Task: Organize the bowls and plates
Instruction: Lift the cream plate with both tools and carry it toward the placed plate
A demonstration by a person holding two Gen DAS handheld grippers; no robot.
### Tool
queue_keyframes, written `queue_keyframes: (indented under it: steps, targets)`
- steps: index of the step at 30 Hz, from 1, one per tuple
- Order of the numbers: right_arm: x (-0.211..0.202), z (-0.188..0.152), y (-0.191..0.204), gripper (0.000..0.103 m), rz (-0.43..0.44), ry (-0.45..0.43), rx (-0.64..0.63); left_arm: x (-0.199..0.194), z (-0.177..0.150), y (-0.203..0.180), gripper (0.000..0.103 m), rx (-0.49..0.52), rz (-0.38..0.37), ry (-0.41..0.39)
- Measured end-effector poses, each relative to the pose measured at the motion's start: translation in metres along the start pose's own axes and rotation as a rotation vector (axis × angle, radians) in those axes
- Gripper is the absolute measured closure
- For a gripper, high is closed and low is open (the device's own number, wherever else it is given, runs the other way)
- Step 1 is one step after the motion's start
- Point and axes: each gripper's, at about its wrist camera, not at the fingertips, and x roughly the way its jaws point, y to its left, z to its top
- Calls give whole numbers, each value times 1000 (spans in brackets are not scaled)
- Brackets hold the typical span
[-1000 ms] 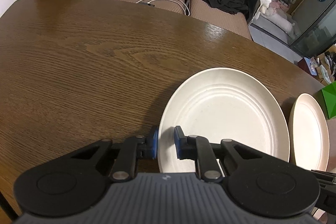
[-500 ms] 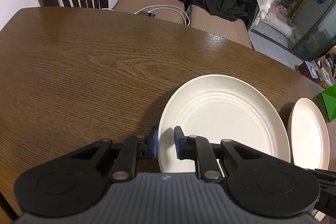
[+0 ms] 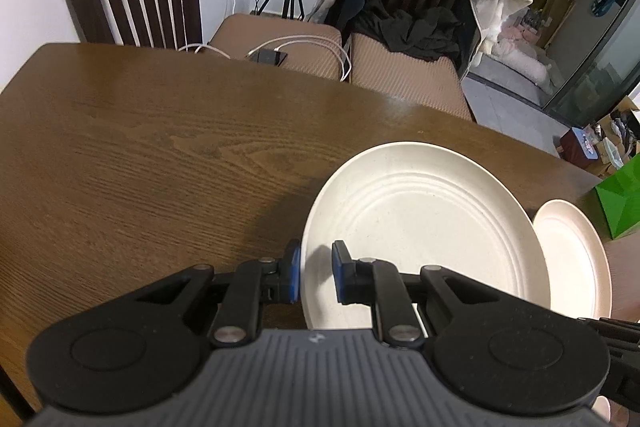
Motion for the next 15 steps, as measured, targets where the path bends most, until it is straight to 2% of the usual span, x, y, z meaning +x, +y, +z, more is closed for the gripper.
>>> queue_keyframes:
  steps: [15]
  targets:
    - [-55, -2, -1, 88, 4, -65, -17, -50, 0, -16, 87, 8, -6, -57]
